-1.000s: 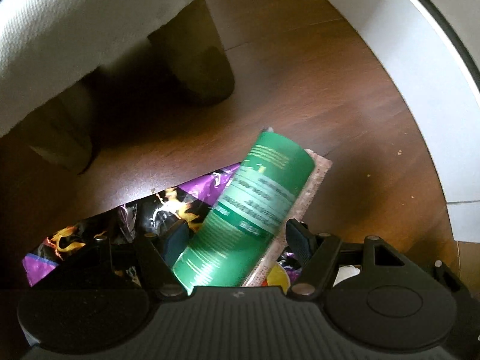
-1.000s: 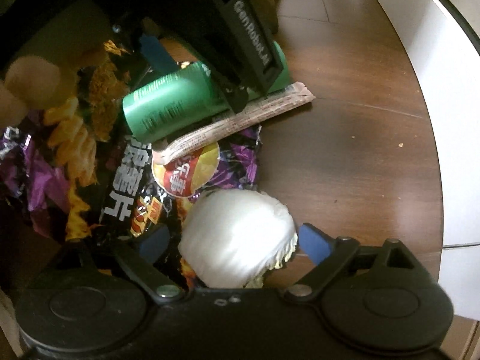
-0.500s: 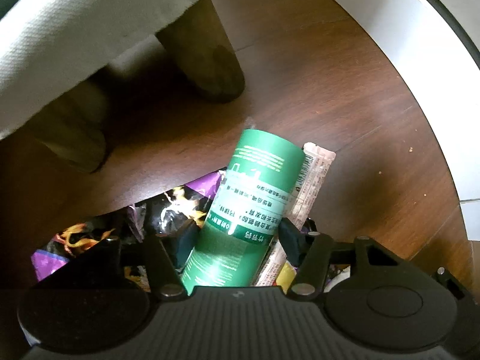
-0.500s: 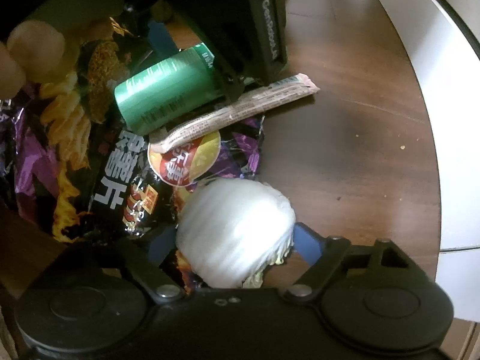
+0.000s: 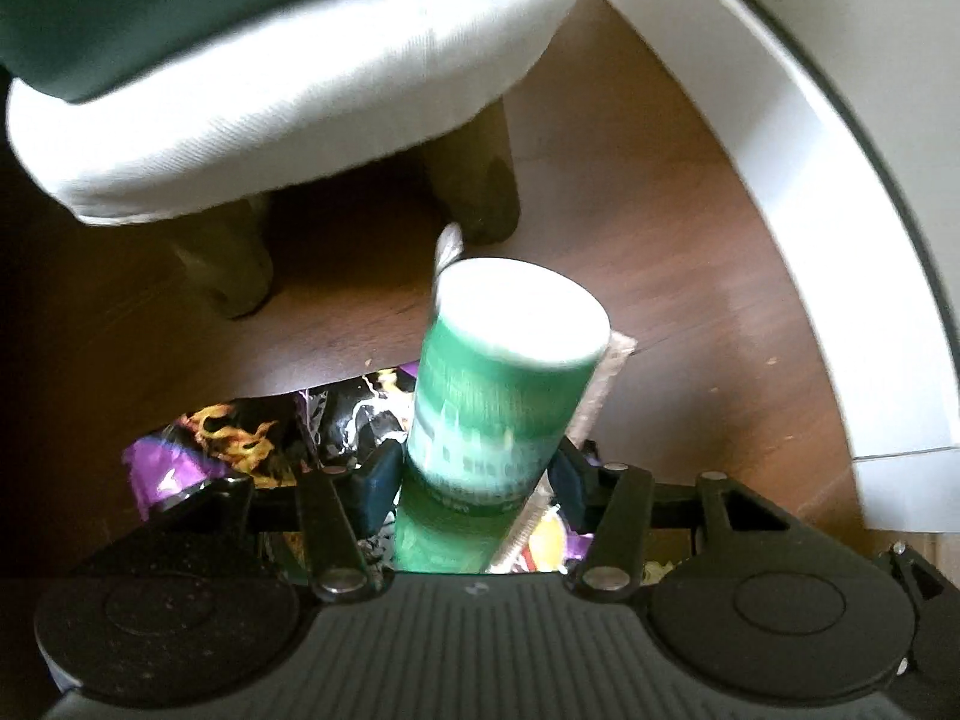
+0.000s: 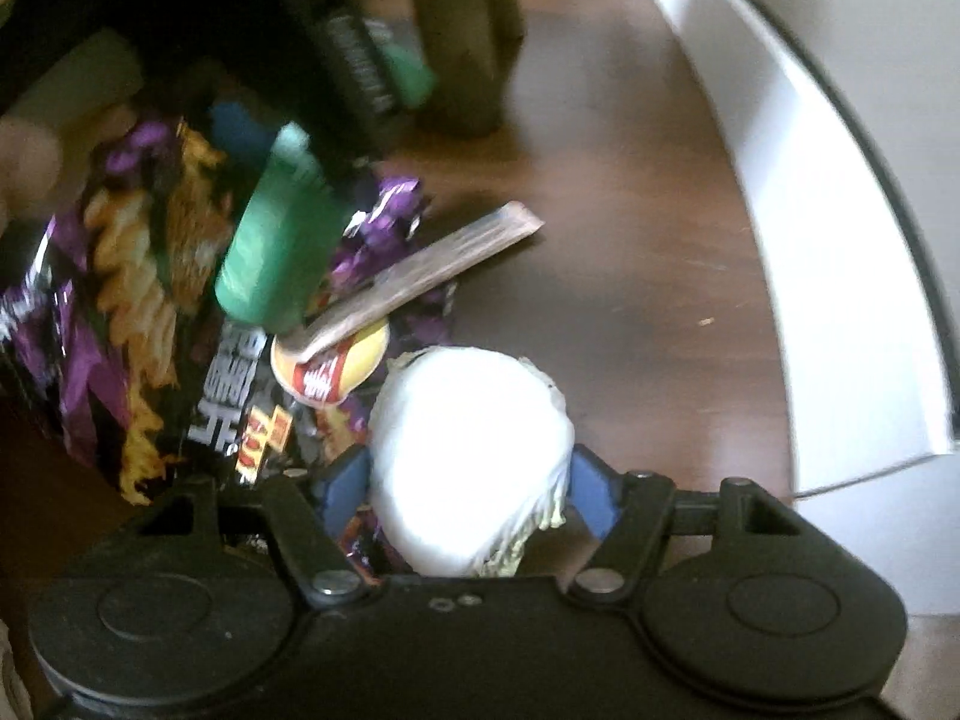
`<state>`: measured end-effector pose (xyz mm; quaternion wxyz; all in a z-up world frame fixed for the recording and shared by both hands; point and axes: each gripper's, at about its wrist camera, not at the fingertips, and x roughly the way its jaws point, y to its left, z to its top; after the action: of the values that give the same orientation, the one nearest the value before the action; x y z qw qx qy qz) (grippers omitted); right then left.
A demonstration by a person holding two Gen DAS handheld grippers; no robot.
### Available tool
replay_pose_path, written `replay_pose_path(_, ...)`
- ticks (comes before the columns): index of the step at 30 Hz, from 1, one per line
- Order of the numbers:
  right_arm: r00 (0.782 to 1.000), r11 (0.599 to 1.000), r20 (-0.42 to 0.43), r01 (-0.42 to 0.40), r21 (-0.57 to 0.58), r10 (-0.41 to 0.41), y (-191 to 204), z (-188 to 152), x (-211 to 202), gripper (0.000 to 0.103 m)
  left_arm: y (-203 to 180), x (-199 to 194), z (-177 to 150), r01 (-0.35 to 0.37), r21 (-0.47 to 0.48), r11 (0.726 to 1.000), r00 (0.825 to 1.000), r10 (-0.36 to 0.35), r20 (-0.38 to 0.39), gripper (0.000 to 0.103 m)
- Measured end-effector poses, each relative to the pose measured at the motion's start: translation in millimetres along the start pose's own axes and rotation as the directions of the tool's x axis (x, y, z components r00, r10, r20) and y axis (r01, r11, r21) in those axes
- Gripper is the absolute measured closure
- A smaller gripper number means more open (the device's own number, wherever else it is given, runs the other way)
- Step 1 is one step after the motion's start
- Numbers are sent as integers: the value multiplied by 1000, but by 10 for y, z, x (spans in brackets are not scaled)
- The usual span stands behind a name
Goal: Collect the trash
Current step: 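Grasp the green paper cup with the left tool while the right tool grasps the white cabbage leaf, then carry the green cup and cabbage leaf into the wastebasket and open both tools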
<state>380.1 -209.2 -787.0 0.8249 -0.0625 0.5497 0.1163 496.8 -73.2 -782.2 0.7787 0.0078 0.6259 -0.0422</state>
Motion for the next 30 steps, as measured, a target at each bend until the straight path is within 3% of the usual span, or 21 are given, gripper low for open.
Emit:
replay_pose_path(10,996,1000,88,14,-13,-13,-213,415,-924,34,77,-794,-62,30,-61,998,999,-27,47,55)
replay_pose_path(15,990,999,139,15,-50,-7,-203,765,-1621,34,137,-1562,-1,17,-66,998,997,-12,77,55)
replay_pose_path(23,963,993,268,5,-117,27,-107,1622,-2704,34,265,-2817,290,-23,-67,997,989,32,142,55)
replay_pose_path(30,932,988,359,6,-156,51,-21,2272,-3326,34,500,-3752,681,-16,-120,993,968,45,247,55)
